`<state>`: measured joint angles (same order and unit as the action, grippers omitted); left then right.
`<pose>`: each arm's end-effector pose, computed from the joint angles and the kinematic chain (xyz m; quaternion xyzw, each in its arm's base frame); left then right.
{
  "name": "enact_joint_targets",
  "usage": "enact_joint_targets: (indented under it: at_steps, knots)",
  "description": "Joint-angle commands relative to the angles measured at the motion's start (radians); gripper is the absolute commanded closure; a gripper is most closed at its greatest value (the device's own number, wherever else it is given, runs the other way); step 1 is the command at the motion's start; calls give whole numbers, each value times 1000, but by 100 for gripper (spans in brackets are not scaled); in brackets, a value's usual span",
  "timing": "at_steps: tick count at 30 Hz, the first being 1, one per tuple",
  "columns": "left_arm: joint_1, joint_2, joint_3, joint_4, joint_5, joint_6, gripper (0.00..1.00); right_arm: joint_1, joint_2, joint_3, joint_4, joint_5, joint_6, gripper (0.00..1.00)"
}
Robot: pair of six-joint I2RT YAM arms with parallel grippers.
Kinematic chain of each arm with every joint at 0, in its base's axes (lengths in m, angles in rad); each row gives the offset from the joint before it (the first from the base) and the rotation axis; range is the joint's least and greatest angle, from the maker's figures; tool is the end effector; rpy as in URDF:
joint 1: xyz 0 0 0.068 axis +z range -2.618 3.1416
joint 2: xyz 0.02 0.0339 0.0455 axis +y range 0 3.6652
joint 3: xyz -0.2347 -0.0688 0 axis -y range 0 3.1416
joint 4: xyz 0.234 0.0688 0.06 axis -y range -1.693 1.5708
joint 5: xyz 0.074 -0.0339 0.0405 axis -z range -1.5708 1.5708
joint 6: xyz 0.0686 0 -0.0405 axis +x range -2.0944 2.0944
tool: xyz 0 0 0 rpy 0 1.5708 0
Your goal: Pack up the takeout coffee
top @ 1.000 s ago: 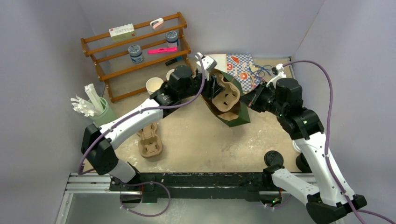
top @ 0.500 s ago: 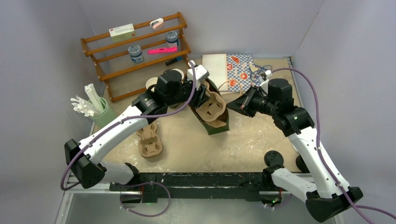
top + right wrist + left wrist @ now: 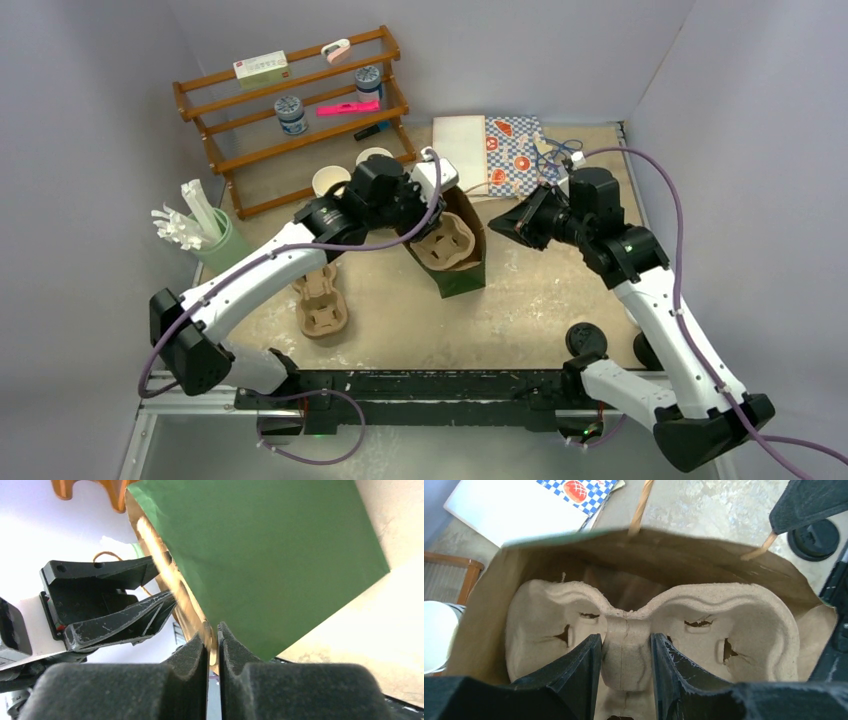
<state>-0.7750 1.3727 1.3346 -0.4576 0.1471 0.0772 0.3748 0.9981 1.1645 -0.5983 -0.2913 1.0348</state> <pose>0.2321 -0.2414 0.3272 0.3883 0.7645 -0.2339 0.4583 0.2166 0.1064 0.3502 0.1960 0.8137 0.4387 0.3272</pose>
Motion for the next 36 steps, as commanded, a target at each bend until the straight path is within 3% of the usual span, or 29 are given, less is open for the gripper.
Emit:
enact_joint_targets:
  at_steps: [1,6,10,12,15,20,25,36]
  knots:
    - [-32,65,55,9,-40,126,71,3,22,50,-23,76,-71,85]
    - [-83,145,93,16,-47,191,71,3,39,70,-25,102,-160,72]
    - [-90,194,108,27,-45,208,70,3,45,84,-30,138,-258,56]
    - [-92,218,131,16,-60,215,70,3,55,95,-40,142,-307,55]
    - [-95,247,168,0,-81,229,70,3,81,126,-54,125,-353,61]
    - [-129,293,221,-36,-121,311,70,3,121,226,-106,128,-381,88]
    - [-142,322,214,-47,-145,351,71,3,146,305,-165,199,-402,91]
    - [-145,297,98,7,-132,432,71,3,119,310,-171,272,-412,100]
